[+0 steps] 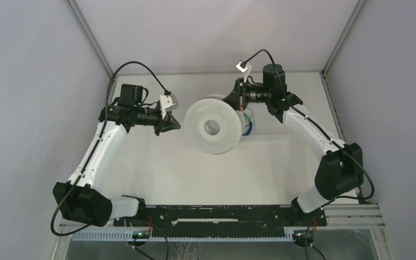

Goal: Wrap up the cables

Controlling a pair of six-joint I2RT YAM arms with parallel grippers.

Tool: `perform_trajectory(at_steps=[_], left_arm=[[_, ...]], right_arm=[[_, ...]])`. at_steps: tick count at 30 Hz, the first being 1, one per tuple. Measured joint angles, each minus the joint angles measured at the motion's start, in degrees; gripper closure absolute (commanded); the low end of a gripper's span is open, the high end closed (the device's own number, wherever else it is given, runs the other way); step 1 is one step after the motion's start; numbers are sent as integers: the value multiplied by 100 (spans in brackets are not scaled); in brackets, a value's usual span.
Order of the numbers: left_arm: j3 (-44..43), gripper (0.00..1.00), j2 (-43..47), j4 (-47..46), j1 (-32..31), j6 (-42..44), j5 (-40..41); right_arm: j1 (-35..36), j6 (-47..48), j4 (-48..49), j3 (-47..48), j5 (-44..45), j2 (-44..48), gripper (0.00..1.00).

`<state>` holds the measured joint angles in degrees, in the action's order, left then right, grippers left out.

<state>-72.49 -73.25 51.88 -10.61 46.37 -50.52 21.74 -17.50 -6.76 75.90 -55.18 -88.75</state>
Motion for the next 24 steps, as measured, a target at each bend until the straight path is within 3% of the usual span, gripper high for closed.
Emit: perform_trajectory(at_steps=[24], left_arm=[[573,100,-293,-3220,-188,-3139,-1462]], right_arm=[[15,-514,455,0,-391,-109,100]])
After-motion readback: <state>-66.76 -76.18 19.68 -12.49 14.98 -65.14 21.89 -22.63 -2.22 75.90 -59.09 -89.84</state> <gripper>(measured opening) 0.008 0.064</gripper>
